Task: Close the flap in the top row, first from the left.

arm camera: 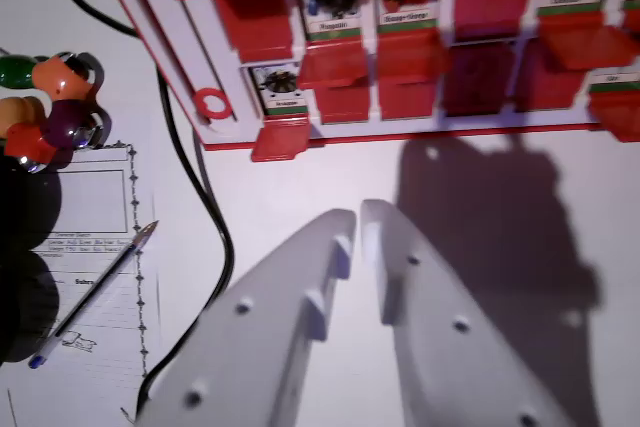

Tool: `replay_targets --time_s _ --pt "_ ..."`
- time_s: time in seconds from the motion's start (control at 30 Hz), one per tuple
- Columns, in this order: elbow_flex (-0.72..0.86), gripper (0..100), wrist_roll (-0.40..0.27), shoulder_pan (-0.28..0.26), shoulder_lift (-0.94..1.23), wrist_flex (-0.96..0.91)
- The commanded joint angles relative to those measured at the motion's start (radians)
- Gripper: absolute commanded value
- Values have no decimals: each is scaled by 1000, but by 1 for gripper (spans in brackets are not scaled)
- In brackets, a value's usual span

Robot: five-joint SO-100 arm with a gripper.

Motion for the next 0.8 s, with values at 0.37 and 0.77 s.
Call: replay_targets --time_s 0.37,0.77 --pt "-618 0 46 -92 -416 28" --pt "-867 0 80 -104 -676 25"
